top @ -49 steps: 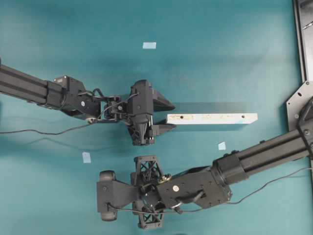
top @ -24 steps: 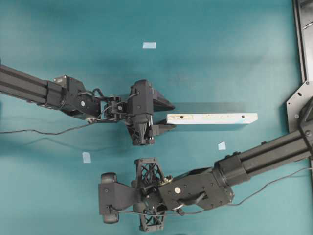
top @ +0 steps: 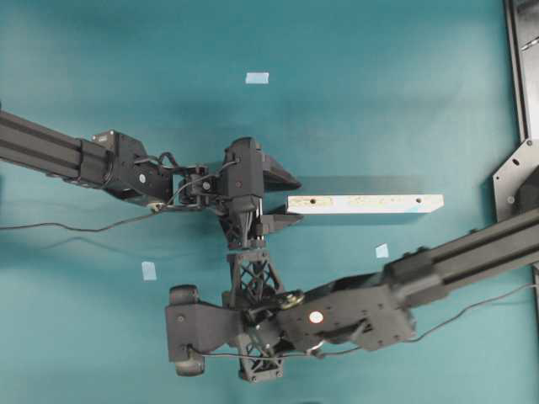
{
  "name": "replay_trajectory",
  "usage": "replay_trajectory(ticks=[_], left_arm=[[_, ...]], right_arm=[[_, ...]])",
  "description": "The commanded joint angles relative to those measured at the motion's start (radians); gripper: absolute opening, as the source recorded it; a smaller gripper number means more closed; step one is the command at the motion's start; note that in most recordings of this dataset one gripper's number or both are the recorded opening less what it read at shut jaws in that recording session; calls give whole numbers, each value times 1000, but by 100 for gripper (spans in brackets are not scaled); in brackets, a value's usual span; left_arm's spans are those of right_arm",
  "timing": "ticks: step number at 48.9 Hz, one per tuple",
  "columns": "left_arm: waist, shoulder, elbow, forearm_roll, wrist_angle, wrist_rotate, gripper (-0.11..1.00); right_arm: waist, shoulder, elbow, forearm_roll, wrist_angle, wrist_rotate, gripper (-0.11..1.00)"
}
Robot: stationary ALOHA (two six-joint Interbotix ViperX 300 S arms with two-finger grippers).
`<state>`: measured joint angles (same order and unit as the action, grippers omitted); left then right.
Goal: Move the wooden board into place and insert the rod into its hole.
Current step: 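Lift the dowel and bring the right gripper to the strip's right end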
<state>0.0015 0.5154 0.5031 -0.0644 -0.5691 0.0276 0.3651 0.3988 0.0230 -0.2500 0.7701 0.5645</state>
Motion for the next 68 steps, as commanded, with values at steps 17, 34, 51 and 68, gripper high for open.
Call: replay_trajectory(ticks=[17, 34, 51, 68], left_arm=[[-12, -28, 0, -2, 9, -2, 72], [-12, -26, -3, 0, 9, -2, 71], [-14, -28, -5, -2, 11, -5, 71], [-15, -40, -6, -2, 11, -5, 70]], right_arm=[[-43, -195, -12, -18, 8, -14, 9], [-95, -301, 41, -18, -132, -17, 9], [-141, -405, 227, -20, -453, -15, 9], [-199, -537, 422, -21, -686, -18, 9]])
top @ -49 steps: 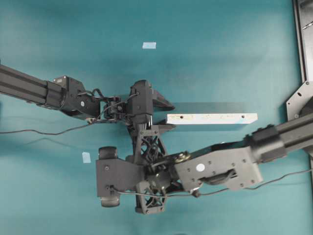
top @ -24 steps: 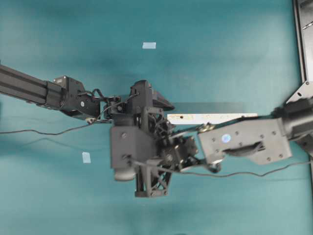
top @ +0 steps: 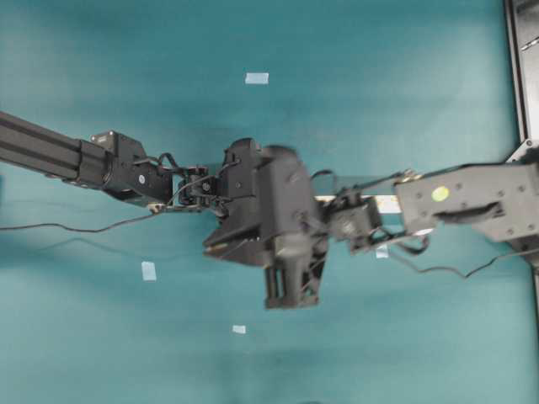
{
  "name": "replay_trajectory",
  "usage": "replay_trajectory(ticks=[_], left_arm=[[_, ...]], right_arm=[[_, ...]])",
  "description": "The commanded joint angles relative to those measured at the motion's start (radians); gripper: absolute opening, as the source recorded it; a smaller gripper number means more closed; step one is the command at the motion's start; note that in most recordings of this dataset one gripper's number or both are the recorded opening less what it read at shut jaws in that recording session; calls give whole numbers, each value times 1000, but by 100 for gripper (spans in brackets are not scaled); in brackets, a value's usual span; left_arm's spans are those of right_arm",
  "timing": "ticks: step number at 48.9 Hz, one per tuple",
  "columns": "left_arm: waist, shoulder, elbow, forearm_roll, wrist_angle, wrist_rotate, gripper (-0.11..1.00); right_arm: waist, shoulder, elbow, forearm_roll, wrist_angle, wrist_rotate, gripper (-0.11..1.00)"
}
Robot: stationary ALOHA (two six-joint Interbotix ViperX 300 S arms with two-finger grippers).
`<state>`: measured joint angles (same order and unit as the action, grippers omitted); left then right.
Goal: Move the wooden board into place and insert the rod into its hole.
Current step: 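Lift the dowel and bring the right gripper to the strip's right end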
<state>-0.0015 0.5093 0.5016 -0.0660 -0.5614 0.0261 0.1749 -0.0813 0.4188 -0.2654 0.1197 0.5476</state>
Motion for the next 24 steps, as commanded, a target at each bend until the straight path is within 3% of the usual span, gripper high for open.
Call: replay_trajectory(ticks=[1, 9, 24], left_arm=[[-12, -34, -5, 0, 3, -3, 70], [-12, -37, -8, -2, 5, -8, 66], [-12, -43, -8, -2, 29, -8, 35]], right_arm=[[-12, -67, 37, -6, -40, -2, 9], [-32, -141, 132, -49, -46, -2, 9], [-112, -298, 351, -117, -152, 0, 9]])
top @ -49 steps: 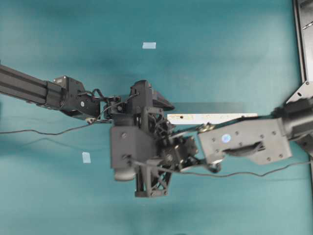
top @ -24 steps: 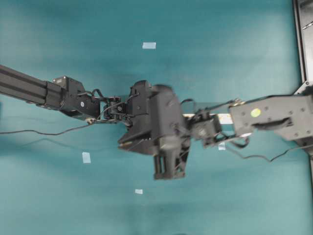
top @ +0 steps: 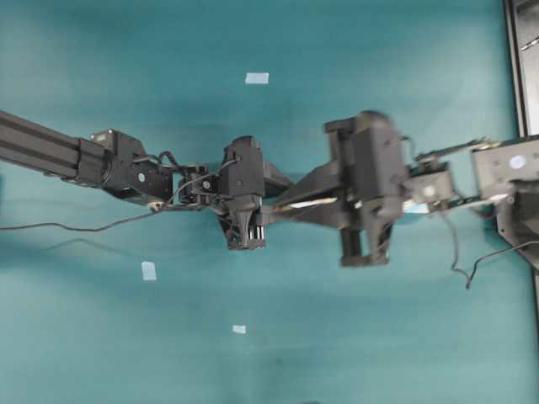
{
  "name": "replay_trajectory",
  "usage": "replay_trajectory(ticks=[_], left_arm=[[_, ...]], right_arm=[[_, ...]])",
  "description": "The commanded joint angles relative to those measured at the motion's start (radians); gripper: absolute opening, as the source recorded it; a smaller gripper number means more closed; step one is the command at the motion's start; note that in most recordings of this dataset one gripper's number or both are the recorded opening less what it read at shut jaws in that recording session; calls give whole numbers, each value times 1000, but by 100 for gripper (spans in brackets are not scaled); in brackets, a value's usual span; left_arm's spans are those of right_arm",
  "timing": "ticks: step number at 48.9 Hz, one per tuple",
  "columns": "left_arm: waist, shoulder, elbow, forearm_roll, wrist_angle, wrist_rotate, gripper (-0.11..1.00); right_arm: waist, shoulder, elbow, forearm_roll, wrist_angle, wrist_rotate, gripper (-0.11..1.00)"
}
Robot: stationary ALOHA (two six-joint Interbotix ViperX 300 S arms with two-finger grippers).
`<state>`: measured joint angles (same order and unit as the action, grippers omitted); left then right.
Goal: Move the wooden board into place and insert the rod into its hole.
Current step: 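Lift the dowel and bring the right gripper to the strip's right end, then push the dowel into the strip's end hole toward the left gripper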
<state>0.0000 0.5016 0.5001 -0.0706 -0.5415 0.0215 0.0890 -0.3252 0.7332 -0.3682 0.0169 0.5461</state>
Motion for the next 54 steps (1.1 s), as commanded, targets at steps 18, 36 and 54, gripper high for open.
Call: replay_trajectory(ticks=[18, 36, 54], left_arm=[[-15, -34, -15, 2, 71, -5, 23], [-15, -28, -60, 2, 147, -5, 23], [-15, -23, -63, 2, 178, -17, 24]], right_arm=[[-244, -175, 348, -38, -479, -51, 9], [-327, -78, 503, 46, -845, -166, 9], [-327, 169, 485, 57, -1114, -198, 9]])
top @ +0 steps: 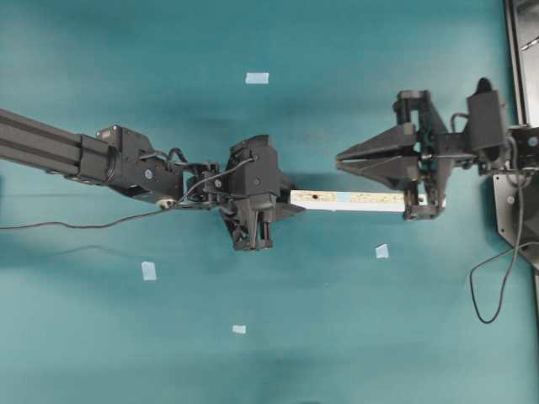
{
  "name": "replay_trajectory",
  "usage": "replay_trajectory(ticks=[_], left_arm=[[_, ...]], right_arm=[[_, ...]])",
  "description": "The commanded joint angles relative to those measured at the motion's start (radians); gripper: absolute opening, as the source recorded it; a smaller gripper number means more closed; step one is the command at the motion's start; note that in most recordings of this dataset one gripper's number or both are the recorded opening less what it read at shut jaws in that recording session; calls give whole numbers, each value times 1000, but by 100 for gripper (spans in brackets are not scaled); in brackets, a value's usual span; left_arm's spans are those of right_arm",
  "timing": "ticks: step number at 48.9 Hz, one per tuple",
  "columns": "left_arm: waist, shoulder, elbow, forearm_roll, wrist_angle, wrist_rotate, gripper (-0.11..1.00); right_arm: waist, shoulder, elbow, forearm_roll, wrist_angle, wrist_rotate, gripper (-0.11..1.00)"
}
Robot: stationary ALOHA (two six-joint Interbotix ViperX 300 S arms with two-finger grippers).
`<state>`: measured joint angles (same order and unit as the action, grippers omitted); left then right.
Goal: Move the wooden board into place and insert the rod into its hole.
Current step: 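Push the dowel into the strip's end hole toward the left gripper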
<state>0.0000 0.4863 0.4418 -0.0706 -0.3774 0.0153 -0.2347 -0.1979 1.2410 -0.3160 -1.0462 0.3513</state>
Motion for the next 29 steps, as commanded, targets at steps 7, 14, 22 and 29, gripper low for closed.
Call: replay_trajectory(ticks=[7, 14, 22, 29], left_arm=[[-15, -9, -6, 2, 14, -11, 24], [-15, -8, -8, 2, 14, -11, 23], [-15, -8, -8, 2, 14, -11, 23], [-15, -9, -3, 2, 14, -11, 23]], right_arm=[[-3, 130, -46, 5, -112, -6, 9], [-3, 193, -61, 5, -140, -6, 9], [0, 241, -63, 3, -149, -6, 9], [8, 265, -66, 0, -149, -6, 9]])
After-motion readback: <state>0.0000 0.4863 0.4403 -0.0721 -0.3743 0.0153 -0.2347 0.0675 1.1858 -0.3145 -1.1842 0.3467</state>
